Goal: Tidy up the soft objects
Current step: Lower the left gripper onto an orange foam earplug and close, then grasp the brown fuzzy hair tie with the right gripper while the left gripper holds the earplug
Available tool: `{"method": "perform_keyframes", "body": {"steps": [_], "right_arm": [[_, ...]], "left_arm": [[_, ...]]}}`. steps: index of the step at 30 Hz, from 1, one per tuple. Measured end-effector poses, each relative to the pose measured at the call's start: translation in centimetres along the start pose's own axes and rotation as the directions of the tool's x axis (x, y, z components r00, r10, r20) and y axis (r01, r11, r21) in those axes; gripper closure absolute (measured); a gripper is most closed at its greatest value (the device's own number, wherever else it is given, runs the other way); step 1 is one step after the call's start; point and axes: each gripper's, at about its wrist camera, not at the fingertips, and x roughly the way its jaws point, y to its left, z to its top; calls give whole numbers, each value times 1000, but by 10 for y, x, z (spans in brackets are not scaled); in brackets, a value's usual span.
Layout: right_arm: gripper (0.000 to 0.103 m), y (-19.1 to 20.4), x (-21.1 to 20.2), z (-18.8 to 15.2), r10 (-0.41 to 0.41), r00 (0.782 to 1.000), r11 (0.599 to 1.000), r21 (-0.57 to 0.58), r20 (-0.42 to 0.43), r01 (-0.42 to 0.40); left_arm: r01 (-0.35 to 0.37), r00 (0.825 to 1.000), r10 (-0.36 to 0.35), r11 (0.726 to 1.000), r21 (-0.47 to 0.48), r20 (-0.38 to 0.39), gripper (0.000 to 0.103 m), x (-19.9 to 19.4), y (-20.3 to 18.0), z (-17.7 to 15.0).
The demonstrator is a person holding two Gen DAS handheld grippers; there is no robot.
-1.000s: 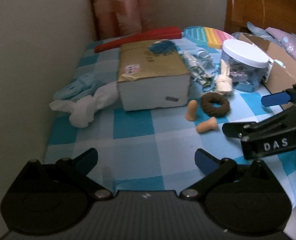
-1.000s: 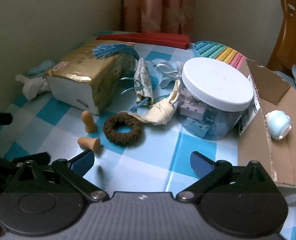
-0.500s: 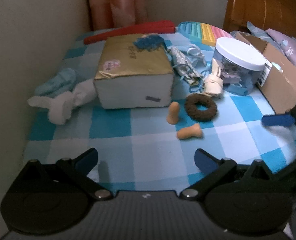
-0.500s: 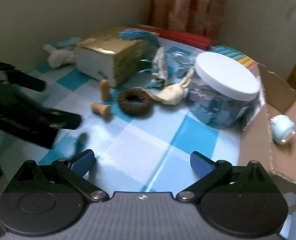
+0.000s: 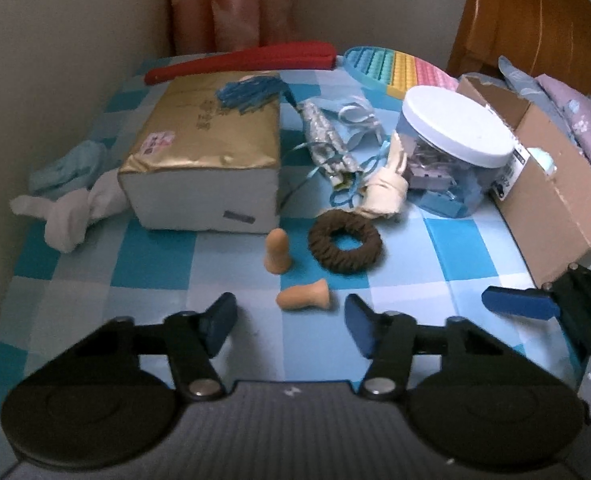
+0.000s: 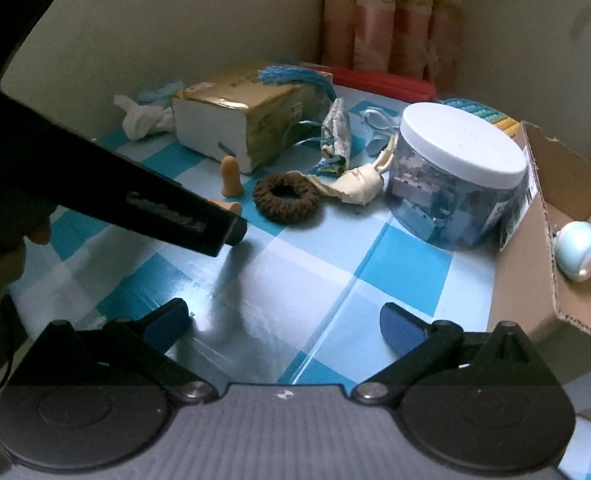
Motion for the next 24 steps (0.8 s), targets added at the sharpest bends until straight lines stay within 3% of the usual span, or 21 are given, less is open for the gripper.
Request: {"method": "perform_keyframes", "body": {"steps": [5,11,13,14,24], "right_arm": [[0,0,0,-1,1,1000,1000,2,6,-1],[0,0,0,-1,-2,1000,1000,4,5,2],[0,1,-1,-1,-6,1000,1000,7,3,6],[0,1,-1,0,-7,1000,1000,9,1,7],[0,2,6,8,-24,1000,999,26,-18,25]], "left_arm": [[-46,999,46,999,10,0,63,1,-7,2],[-31,1000,31,999,14,5,65,1,-11,2],[-22,1000,22,1000,21,10,71,1,-13,2],[-22,1000,21,999,25,14,79,1,-13,2],[-31,999,31,1000,-1,41,79,-10,15,-4]]}}
